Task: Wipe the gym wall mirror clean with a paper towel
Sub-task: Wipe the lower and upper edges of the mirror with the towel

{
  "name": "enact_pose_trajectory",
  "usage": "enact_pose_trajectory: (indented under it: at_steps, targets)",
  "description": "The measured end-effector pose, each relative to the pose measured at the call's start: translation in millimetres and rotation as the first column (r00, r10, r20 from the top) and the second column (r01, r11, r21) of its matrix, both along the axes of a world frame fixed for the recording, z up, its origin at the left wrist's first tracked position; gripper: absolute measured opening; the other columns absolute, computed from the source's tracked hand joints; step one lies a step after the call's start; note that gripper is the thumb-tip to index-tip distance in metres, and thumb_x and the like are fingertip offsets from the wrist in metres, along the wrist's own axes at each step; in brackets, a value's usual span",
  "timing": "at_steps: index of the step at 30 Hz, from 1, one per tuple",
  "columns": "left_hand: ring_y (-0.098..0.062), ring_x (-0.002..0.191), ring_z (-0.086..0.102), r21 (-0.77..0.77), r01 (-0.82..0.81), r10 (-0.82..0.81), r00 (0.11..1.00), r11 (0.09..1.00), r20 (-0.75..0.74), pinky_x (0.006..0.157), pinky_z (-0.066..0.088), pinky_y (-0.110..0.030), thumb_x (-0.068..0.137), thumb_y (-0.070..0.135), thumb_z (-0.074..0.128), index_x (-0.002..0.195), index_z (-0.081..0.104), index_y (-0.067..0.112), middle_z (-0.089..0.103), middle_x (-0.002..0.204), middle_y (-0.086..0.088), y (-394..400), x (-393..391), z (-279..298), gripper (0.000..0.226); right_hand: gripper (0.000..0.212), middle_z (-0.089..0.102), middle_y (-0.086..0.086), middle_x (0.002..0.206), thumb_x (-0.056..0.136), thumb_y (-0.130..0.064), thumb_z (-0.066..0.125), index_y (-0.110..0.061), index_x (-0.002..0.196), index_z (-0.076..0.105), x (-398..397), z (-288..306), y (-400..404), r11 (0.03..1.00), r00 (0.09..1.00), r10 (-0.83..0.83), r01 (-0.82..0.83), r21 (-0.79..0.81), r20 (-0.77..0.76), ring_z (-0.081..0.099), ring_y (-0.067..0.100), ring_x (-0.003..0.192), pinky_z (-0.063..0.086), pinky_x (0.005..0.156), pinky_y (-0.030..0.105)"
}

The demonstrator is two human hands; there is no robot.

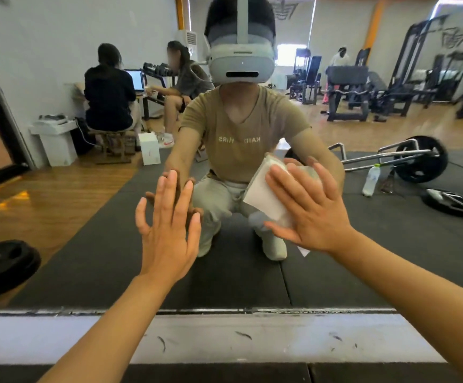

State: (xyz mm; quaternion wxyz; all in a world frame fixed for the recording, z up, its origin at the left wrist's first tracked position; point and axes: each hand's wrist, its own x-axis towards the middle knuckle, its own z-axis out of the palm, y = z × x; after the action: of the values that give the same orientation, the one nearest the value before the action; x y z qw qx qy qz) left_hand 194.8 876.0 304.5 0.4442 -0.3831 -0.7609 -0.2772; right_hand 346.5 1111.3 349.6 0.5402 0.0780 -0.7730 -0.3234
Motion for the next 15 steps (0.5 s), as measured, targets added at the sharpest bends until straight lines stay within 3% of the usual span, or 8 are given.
enact_pose_trajectory:
  at_steps: [3, 7, 11, 15]
  targets:
    - [-0.018, 0.155, 0.001, -0.02, -0.006, 0.006, 1.0, 1.0, -0.009, 0.122, -0.005, -0.041, 0.102, 0.032, 0.038, 0.156, 0.023, 0.015, 0.009, 0.167, -0.009, -2, -2, -1, 0.059, 0.077, 0.014, 0.002, 0.166, 0.098, -0.061, 0.046, -0.018, 0.158, 0.024, 10, 1, 17, 0.977, 0.987, -0.134, 0.117, 0.179, 0.085, 0.012, 0.022, 0.153, 0.012, 0.123, 0.047]
    - [-0.017, 0.155, 0.0, -0.032, 0.004, -0.005, 1.0, 0.999, -0.01, 0.122, -0.006, -0.04, 0.101, 0.032, 0.038, 0.156, 0.024, 0.013, 0.01, 0.167, -0.01, -3, -4, 0, 0.06, 0.05, 0.0, 0.004, 0.167, 0.111, -0.034, 0.024, -0.018, 0.158, 0.016, 13, 6, 35, 0.882, 0.963, -0.267, 0.225, 0.414, 0.047, -0.002, 0.022, 0.154, 0.001, 0.125, 0.043]
    - [-0.018, 0.155, 0.002, -0.042, 0.006, -0.007, 1.0, 0.999, -0.015, 0.122, -0.006, -0.04, 0.101, 0.032, 0.038, 0.156, 0.024, 0.013, 0.008, 0.167, -0.009, -4, -4, 0, 0.06, 0.052, 0.02, 0.0, 0.162, 0.106, -0.014, 0.041, -0.014, 0.155, 0.026, 16, 4, 28, 0.943, 0.978, -0.161, 0.113, 0.312, 0.132, 0.009, 0.02, 0.154, 0.011, 0.122, 0.042]
    - [-0.018, 0.155, 0.004, -0.055, 0.032, -0.033, 0.999, 0.998, -0.017, 0.123, -0.005, -0.041, 0.1, 0.031, 0.039, 0.157, 0.023, 0.015, 0.002, 0.168, -0.003, -9, -6, 2, 0.061, 0.043, 0.039, 0.004, 0.157, 0.107, -0.01, 0.04, -0.008, 0.149, 0.036, 12, 26, 16, 0.957, 0.987, -0.066, 0.021, 0.288, 0.146, 0.033, 0.023, 0.145, 0.021, 0.121, 0.044]
